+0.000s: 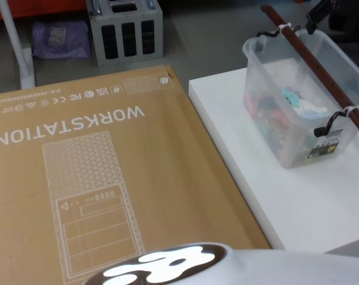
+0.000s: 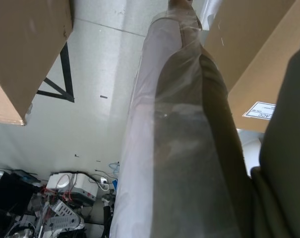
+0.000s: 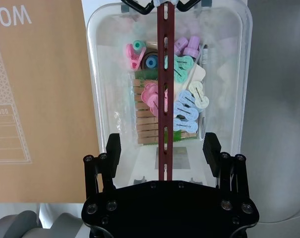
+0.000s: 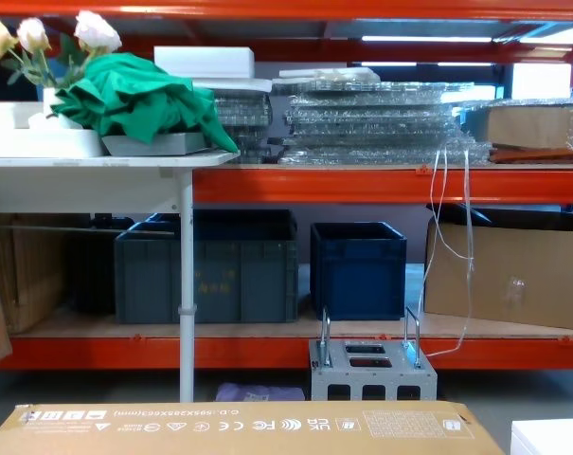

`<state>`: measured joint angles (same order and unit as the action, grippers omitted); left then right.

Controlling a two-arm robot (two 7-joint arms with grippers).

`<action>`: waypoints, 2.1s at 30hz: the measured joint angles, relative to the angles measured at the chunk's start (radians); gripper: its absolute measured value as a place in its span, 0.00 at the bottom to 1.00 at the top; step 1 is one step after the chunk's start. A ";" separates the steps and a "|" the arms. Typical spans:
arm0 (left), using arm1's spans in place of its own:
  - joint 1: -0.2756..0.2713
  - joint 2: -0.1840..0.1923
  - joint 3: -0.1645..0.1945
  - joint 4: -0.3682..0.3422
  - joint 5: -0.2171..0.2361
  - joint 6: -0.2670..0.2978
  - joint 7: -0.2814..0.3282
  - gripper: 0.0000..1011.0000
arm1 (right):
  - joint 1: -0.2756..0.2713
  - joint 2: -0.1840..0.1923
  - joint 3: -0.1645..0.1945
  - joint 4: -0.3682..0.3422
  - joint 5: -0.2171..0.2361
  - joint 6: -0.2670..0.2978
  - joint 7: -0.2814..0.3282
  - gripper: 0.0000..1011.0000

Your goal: Use one hand to grasp the basket and place it at the designated location.

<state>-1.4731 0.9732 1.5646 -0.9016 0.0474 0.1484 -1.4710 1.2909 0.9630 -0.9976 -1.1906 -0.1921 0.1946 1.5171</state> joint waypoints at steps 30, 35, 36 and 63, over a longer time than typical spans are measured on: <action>0.000 0.000 0.000 0.000 0.000 0.000 0.000 0.00 | 0.000 0.000 0.000 0.000 0.000 0.000 0.000 0.99; 0.000 0.000 0.000 0.000 0.000 0.000 0.000 0.00 | 0.000 0.000 0.000 0.000 0.000 0.000 0.000 0.99; 0.000 0.000 0.000 0.000 0.000 0.000 0.000 0.00 | 0.000 0.000 0.000 0.000 0.000 0.000 0.000 0.99; 0.000 0.000 0.000 0.000 0.000 0.000 0.000 0.00 | -0.012 -0.012 -0.010 0.016 -0.001 0.003 0.003 0.99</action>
<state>-1.4731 0.9732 1.5645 -0.9016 0.0474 0.1484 -1.4710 1.2787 0.9512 -1.0079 -1.1748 -0.1930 0.1979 1.5196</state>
